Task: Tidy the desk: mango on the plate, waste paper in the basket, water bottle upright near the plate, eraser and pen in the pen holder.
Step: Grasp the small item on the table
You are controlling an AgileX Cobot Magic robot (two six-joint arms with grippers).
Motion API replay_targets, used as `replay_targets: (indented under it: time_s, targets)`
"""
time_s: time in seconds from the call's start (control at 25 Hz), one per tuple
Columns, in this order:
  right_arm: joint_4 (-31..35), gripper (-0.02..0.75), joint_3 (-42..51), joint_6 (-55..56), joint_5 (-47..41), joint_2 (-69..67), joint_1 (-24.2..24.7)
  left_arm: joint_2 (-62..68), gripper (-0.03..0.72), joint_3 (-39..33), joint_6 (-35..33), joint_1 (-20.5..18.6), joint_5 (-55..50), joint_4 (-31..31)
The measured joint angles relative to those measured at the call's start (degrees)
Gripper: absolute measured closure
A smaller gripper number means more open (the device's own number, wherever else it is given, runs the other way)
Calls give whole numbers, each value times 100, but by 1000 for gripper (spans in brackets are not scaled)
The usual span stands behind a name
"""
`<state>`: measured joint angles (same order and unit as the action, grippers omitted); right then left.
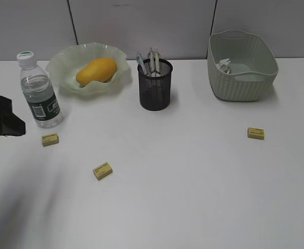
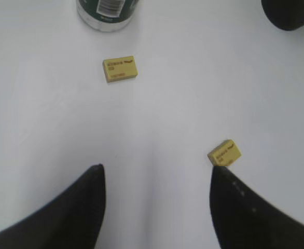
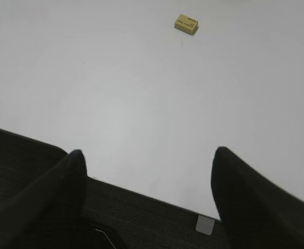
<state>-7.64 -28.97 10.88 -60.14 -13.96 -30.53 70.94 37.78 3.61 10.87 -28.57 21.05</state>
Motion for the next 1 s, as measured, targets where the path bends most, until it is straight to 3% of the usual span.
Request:
replay_targets:
  time_s: [0.2,0.6,1.0]
  targets:
    - [0,153,0,0,0,0,0,693,206,6,1193,256,558,-643]
    - [-5,153,0,0,0,0,0,2337,207,1005,2105,579,674,-1204]
    - [-5,153,0,0,0,0,0,3082,215,1485,3864,579,529,-2890]
